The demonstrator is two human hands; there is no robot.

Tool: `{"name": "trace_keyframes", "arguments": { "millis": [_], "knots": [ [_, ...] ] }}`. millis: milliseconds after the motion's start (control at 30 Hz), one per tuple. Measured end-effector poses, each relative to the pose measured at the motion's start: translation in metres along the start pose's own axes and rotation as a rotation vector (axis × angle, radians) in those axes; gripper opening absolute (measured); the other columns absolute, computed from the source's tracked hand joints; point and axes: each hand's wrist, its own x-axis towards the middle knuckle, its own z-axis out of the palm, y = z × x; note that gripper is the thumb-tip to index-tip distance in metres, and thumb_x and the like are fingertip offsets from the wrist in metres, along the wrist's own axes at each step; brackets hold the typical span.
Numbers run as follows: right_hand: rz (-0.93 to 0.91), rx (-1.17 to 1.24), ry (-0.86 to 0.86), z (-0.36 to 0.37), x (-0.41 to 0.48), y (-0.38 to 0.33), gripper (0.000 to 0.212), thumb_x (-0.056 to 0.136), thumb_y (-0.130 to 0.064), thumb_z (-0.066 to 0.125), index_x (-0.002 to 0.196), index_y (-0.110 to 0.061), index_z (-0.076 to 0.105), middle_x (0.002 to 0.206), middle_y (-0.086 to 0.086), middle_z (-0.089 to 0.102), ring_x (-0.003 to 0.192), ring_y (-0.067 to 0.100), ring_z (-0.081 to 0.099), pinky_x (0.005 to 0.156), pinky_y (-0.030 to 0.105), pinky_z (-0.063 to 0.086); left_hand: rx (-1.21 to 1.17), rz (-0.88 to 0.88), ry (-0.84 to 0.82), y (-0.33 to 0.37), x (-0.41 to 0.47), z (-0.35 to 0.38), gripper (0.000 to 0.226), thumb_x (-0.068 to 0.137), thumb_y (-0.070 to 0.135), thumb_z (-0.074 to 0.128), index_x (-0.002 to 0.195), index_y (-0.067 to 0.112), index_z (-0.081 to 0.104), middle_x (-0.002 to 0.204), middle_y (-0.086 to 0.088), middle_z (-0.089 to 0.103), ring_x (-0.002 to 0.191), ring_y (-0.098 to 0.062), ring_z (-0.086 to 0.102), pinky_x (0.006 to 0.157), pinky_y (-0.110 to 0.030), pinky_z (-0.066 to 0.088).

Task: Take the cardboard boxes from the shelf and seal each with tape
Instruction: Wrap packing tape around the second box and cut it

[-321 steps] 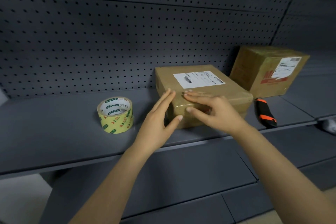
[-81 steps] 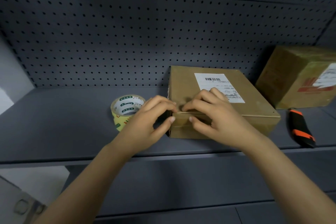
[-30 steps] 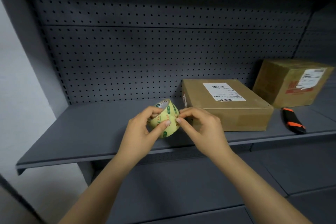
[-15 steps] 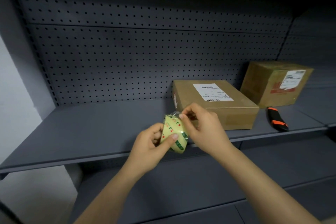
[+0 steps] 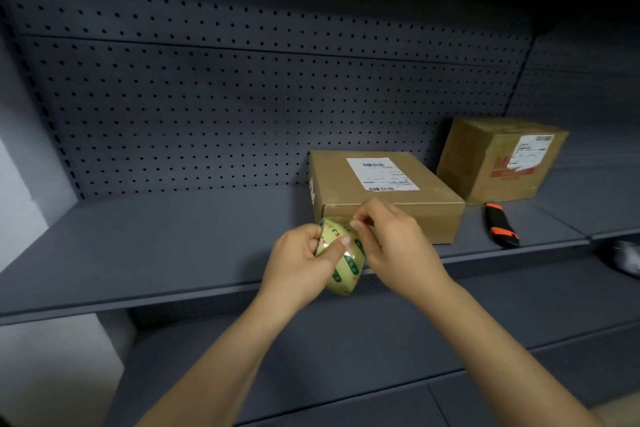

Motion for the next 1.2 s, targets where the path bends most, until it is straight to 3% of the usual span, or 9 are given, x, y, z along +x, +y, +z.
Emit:
{"name": "trace_keyframes", "arguments": {
  "millis": [233,367,467,600,733,867,967,1100,1200],
  "knots": [
    [-0.024,0.026,0.001,-0.009,-0.004,0.018,0.006,0.096,-0.015,0.058,0.091,-0.012,0.056,0.085,-0.002,0.057,0.075,0.018,0.054,0.064,0.041,0.050,0.001,-0.028,0.006,0.010,-0.001,0.020,0.019,0.091,0.032,0.069,0.086,0.014,0.070,0.073,0.001,0.075,0.067,-0.011,0.071,0.064,-0.027,0.054],
    [-0.085,0.054,0.028,-0.022,-0.002,0.017,0.006,0.097,-0.018,0.057,0.093,-0.014,0.056,0.086,-0.003,0.060,0.078,0.017,0.057,0.066,0.034,0.050,0.008,-0.048,0.066,0.008,-0.001,0.026,0.046,0.083,0.049,0.067,0.087,0.003,0.067,0.080,-0.017,0.071,0.076,-0.036,0.069,0.071,-0.047,0.056],
    [-0.092,0.107,0.016,-0.037,0.015,0.018,0.005,0.095,-0.019,0.059,0.091,-0.015,0.058,0.085,-0.006,0.061,0.080,0.011,0.058,0.070,0.026,0.048,-0.075,-0.066,0.077,0.011,0.001,0.029,0.033,0.088,0.041,0.069,0.089,0.008,0.070,0.084,-0.015,0.074,0.082,-0.036,0.071,0.078,-0.052,0.056],
    [-0.109,0.150,-0.155,-0.044,0.046,0.025,0.009,0.096,-0.025,0.058,0.093,-0.017,0.059,0.087,-0.008,0.063,0.083,0.008,0.060,0.076,0.028,0.051,-0.230,-0.092,0.089,0.015,-0.001,0.032,0.032,0.089,0.043,0.069,0.095,0.012,0.072,0.092,-0.018,0.074,0.087,-0.031,0.072,0.081,-0.045,0.056],
    [-0.122,0.170,-0.296,-0.043,0.067,0.030,0.013,0.097,-0.031,0.056,0.096,-0.017,0.058,0.087,-0.010,0.062,0.082,0.007,0.059,0.073,0.026,0.050,-0.298,-0.107,0.084,0.016,-0.005,0.035,0.020,0.093,0.030,0.065,0.103,0.014,0.071,0.096,-0.006,0.077,0.095,-0.024,0.072,0.088,-0.040,0.056],
    [-0.158,0.143,-0.386,-0.046,0.082,0.033,0.011,0.098,-0.031,0.055,0.096,-0.020,0.057,0.087,-0.009,0.061,0.081,0.010,0.059,0.071,0.024,0.048,-0.285,-0.087,0.105,0.014,-0.007,0.035,0.017,0.097,0.022,0.060,0.106,0.011,0.069,0.094,-0.002,0.077,0.089,-0.019,0.074,0.078,-0.032,0.057],
    [-0.146,0.136,-0.411,-0.044,0.091,0.037,0.011,0.097,-0.030,0.057,0.096,-0.019,0.060,0.088,-0.008,0.061,0.083,0.010,0.058,0.073,0.025,0.047,-0.274,-0.084,0.122,0.018,-0.007,0.037,0.024,0.097,0.028,0.060,0.101,0.007,0.070,0.089,-0.005,0.077,0.085,-0.021,0.075,0.077,-0.035,0.058],
    [-0.068,0.192,-0.430,-0.038,0.100,0.044,0.015,0.098,-0.030,0.055,0.094,-0.016,0.060,0.084,-0.009,0.059,0.074,0.006,0.052,0.065,0.024,0.039,-0.291,-0.122,0.134,0.021,-0.002,0.041,0.025,0.096,0.029,0.061,0.098,0.007,0.072,0.089,-0.006,0.077,0.087,-0.021,0.074,0.085,-0.038,0.058],
    [-0.048,0.201,-0.466,-0.030,0.105,0.051,0.017,0.098,-0.032,0.055,0.093,-0.016,0.059,0.088,-0.003,0.063,0.080,0.016,0.058,0.073,0.033,0.045,-0.259,-0.131,0.144,0.018,0.001,0.042,0.026,0.096,0.031,0.061,0.097,0.007,0.071,0.089,-0.011,0.077,0.088,-0.027,0.074,0.080,-0.038,0.060]
  ]
}}
